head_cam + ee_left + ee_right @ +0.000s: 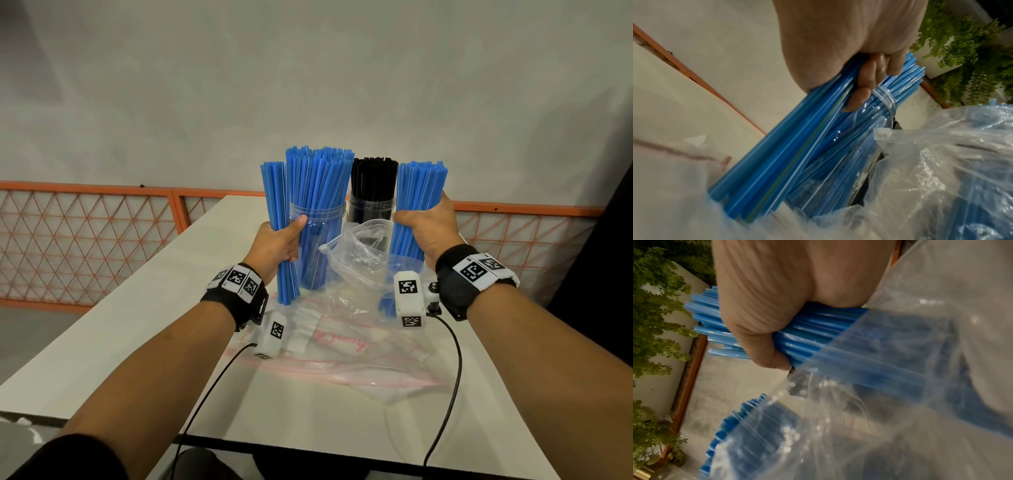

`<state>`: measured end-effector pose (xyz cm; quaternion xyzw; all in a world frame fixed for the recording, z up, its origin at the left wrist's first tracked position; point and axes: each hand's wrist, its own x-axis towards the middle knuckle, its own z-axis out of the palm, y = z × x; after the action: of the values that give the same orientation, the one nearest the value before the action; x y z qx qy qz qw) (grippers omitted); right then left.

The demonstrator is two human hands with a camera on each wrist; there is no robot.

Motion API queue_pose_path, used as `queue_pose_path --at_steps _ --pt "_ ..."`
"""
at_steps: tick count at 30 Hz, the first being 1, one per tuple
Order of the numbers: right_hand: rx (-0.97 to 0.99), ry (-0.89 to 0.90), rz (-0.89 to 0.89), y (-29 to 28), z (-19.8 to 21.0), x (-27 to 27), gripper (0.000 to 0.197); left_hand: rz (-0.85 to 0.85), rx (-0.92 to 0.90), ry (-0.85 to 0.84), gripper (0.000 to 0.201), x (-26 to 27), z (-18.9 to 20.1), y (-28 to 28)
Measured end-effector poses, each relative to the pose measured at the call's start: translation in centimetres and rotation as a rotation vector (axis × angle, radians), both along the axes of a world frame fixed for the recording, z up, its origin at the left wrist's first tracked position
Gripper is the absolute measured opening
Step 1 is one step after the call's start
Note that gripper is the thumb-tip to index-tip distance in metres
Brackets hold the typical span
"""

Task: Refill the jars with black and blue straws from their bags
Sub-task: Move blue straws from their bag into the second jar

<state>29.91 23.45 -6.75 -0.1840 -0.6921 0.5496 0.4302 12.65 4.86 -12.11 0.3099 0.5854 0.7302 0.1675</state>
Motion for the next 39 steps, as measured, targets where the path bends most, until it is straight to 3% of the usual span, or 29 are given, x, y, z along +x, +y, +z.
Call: queue_pose_path --at_steps 5,10,15,26,36,39 --pt "-0.003 -0.002 -0.001 -0.1 0.1 0.1 0.042 0.022 -0.006 0.061 0.047 0.3 1.9 -0.2" --pt "-0.006 -0.005 0.008 -0.1 0.2 0.0 0.042 0.072 0.171 0.299 0.046 1.1 11.0 -0.3" --pt "-0.011 -0.004 0.011 0.0 0.2 0.0 0.041 0.113 0.323 0.347 0.034 1.7 17.0 1.3" --pt "-0.032 -0.005 0.028 0.1 0.3 -0.1 0.041 0.115 0.195 0.372 0.034 0.7 13.1 3.4" --pt "-0.005 -0.003 -0.003 0.2 0.3 -0.1 0.039 0.157 0.058 0.352 0.047 0.0 10.2 5.2" --pt "-0.003 -0.009 -0.009 0.3 0.2 0.0 0.039 0.189 0.063 0.368 0.026 0.0 11.6 5.4"
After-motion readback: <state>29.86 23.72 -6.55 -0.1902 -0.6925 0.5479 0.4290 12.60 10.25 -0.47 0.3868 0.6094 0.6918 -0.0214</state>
